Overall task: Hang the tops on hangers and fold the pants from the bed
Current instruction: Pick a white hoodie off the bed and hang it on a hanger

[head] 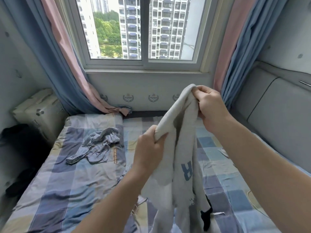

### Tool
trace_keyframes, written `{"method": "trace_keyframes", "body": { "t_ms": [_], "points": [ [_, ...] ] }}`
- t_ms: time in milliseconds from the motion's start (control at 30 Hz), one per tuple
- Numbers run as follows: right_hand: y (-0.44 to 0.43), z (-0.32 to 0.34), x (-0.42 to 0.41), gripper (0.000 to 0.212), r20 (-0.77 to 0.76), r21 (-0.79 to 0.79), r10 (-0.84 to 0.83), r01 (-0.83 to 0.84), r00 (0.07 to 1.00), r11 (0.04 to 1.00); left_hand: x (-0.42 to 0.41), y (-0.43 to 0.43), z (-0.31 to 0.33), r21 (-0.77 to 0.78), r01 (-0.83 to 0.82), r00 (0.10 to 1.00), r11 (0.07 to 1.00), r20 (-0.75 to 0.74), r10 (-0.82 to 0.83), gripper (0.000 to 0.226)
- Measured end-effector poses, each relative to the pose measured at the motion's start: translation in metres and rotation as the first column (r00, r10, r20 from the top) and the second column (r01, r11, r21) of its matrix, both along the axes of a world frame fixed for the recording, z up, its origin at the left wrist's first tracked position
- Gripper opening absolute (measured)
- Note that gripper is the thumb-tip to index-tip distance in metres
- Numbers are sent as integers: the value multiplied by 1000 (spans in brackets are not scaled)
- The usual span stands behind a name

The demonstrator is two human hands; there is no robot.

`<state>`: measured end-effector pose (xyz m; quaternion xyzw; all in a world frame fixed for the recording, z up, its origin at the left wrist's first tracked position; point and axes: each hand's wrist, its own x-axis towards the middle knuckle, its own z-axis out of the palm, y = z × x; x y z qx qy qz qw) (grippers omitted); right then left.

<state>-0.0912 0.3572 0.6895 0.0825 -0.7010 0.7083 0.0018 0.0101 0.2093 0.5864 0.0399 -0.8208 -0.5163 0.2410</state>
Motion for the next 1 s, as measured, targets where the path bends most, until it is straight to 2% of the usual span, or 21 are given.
{"method": "trace_keyframes", "body": {
  "t_ms": [67,133,167,233,300,367,400,467,500,533,633,700,867,933,1000],
  "points": [
    [8,-11,-9,21,58,30,-81,79,995,996,-6,-10,6,55,-24,999,998,-31,25,24],
    [18,-30,-13,11,72,132,-139,129,988,983,-9,-20,16,91,-24,995,996,-90,32,23],
    [21,-41,-11,4,54,197,-163,150,985,969,-10,-24,20,103,-7,993,995,-114,19,20],
    [26,-59,1,7,-27,276,-194,193,981,941,-11,-29,27,88,26,991,996,-134,-14,15],
    [27,-75,20,7,-78,271,-82,100,994,957,-11,-27,29,59,42,992,997,-125,-35,13],
    [21,-95,45,8,-37,283,145,-129,989,950,-9,-21,29,34,59,991,998,-125,-55,17],
    [16,-107,57,13,-12,337,238,-220,971,916,-8,-19,28,30,76,989,997,-133,-71,19],
    [6,-132,73,43,52,452,351,-336,935,827,-5,-17,31,37,104,984,994,-149,-98,21],
    [0,-144,76,55,103,475,362,-366,926,800,-3,-18,33,42,118,981,992,-158,-110,20],
    [-6,-156,77,59,156,486,346,-377,925,788,-2,-19,37,51,138,978,989,-167,-128,18],
    [-21,-188,71,30,268,532,258,-366,928,764,4,-23,49,58,173,968,983,-193,-159,18],
    [-23,-207,68,23,309,574,221,-366,925,732,5,-30,54,67,131,969,989,-218,-114,19],
    [-2,-219,57,30,305,638,163,-328,938,696,1,-65,43,154,-78,978,985,-181,105,4],
    [2,-208,51,35,285,608,136,-288,949,740,-1,-76,30,207,-205,967,957,-111,231,12],
    [1,-195,48,31,299,502,112,-255,948,826,-2,-82,15,235,-261,963,936,5,268,17]
  ]
}}
